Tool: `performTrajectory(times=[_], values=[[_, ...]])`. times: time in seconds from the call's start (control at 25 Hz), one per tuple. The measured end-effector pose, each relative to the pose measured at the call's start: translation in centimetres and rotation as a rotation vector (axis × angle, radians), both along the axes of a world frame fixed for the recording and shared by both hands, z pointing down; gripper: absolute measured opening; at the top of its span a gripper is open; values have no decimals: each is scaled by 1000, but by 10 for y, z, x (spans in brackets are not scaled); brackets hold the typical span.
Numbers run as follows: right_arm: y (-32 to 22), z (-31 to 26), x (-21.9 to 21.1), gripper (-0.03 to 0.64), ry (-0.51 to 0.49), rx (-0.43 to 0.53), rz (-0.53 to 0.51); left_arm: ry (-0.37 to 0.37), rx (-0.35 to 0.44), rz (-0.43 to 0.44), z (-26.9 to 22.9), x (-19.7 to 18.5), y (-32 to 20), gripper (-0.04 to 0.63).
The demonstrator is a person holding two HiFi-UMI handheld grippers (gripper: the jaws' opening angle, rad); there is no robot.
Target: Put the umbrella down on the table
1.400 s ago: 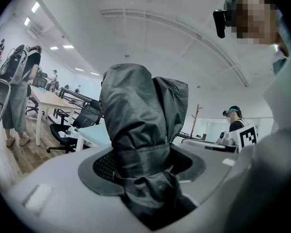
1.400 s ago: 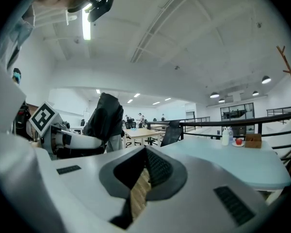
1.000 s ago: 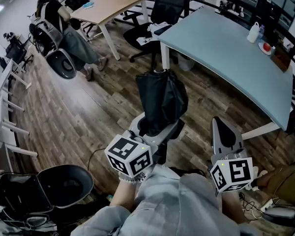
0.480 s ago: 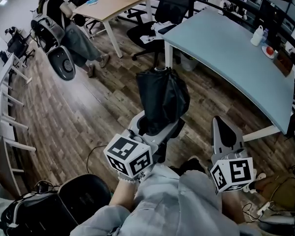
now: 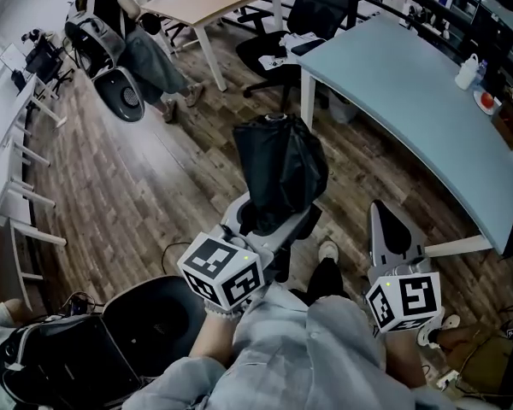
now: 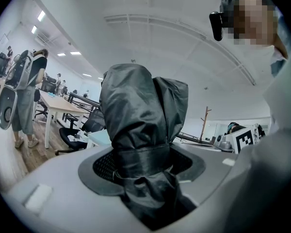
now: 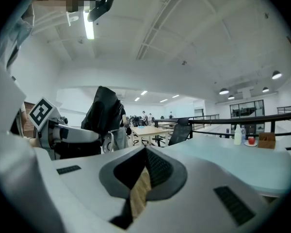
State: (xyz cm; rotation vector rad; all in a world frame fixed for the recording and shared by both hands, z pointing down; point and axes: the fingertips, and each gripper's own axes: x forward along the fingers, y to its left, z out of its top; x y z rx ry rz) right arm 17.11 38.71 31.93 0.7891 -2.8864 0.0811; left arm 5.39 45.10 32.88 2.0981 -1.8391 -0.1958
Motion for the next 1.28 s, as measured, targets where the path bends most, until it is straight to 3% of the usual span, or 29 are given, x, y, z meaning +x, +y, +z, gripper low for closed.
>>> performTrajectory(times=[0.4,0.68,1.28], values=[[-60,6,-27,-9,-5,-17,-71,3,6,-50,-1,-17,-54,272],[-144,29,-73,-9,4,-33,-124,7,-2,-95,19,-57,-133,272],[-223,13,-89,-9,-7,-45,-222,3,6,-190,-8,-65,-203,272]])
